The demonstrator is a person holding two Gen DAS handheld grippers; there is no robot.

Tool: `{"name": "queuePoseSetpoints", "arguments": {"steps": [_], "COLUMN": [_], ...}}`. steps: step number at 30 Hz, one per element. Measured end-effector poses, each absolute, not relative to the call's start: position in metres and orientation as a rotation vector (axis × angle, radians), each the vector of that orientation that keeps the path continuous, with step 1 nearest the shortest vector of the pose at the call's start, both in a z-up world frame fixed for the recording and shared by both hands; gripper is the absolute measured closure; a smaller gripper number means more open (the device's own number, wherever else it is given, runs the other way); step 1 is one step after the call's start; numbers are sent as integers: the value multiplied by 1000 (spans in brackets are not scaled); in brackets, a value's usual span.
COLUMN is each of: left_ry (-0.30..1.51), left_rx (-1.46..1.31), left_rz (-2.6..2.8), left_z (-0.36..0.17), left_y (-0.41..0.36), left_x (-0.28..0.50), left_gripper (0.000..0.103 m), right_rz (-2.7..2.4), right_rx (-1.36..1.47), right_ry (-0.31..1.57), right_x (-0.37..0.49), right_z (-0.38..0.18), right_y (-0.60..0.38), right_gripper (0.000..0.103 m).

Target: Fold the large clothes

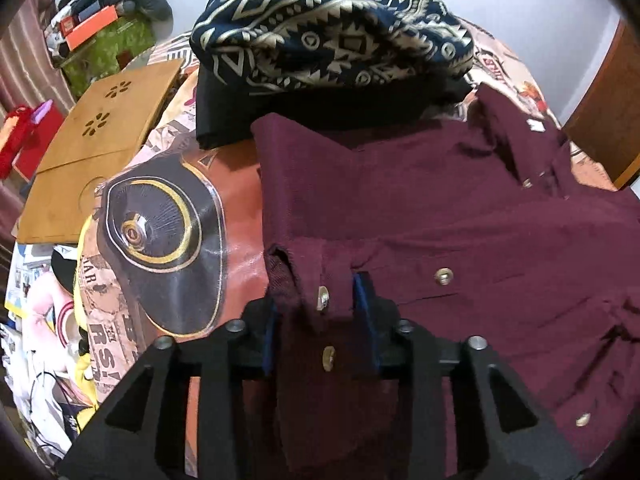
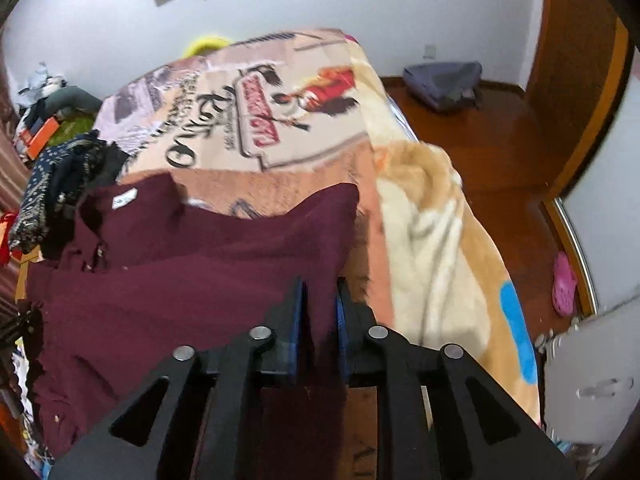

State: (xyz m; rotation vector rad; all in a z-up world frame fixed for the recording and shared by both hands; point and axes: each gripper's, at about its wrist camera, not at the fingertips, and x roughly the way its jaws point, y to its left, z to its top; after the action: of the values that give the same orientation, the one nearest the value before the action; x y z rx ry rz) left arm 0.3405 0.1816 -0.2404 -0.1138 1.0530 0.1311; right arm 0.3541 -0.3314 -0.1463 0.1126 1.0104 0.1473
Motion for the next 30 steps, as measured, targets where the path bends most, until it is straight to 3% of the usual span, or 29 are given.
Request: {"name": "queuePoseSetpoints", "arguments": {"steps": [3,5,7,10,14,21,30], "left_ry": [1039,1021,996,962,891,917,1058], "left_rx": [-81,-63,-51,-88,-83,-62,-134], "left_rz": [140,148,161,143,167,171,173], "left_z": [-235,-225,-212,-187,-156,-145,-189], "left_y": [177,175,174,178,178,185,212], "left_x": [336,331,325,311,283,248,207], "left_gripper": [65,65,63,51,35,31,28], "right_rz": [143,143,150,178,243,266,250], "right_rx": [87,62,64,104,152,45,14], "right_ry": [1027,1025,1012,956,896,876,937], "right_x": [345,337,324,301,268,225,187], "right_z": [-139,-128,-114,-96,-78,-71,-107], "right_y": [-335,-335,-335,-336,-332,-317,-317], "right_gripper": [86,79,57,43,40,39,34]}}
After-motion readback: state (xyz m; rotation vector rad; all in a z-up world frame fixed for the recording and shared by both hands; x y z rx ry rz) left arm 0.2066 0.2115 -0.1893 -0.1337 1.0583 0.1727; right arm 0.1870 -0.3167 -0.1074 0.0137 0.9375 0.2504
